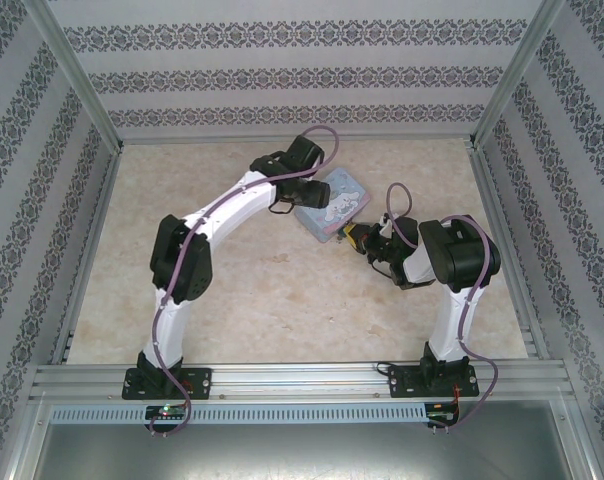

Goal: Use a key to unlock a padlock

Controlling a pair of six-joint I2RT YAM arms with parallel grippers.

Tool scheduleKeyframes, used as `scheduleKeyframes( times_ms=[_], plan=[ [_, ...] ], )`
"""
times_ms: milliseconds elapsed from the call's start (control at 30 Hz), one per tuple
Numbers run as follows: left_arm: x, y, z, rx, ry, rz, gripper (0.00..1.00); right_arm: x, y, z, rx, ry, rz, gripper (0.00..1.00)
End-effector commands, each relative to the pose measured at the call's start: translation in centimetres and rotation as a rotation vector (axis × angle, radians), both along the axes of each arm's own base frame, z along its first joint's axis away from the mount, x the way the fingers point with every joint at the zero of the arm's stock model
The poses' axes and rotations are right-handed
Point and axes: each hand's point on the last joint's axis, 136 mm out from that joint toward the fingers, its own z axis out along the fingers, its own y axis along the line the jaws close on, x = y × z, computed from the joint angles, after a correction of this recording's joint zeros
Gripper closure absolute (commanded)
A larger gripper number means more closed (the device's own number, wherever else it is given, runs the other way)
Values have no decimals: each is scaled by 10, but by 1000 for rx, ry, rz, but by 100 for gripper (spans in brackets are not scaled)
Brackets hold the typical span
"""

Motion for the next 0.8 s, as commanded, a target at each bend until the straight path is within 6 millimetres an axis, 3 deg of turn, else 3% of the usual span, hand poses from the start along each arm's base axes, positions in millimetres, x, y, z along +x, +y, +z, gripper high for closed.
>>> scheduleKeyframes(
  times_ms=[0,400,767],
  plan=[
    [-15,-10,-18,41,77,-61,33,-3,4,-4,-12,26,8,100],
    [-7,-22,-47,69,104,-81,34,5,10,4,5,12,25,100],
    [-21,13,-92,436,161,-145,36,4,8,6,5,9,44,100]
  ],
)
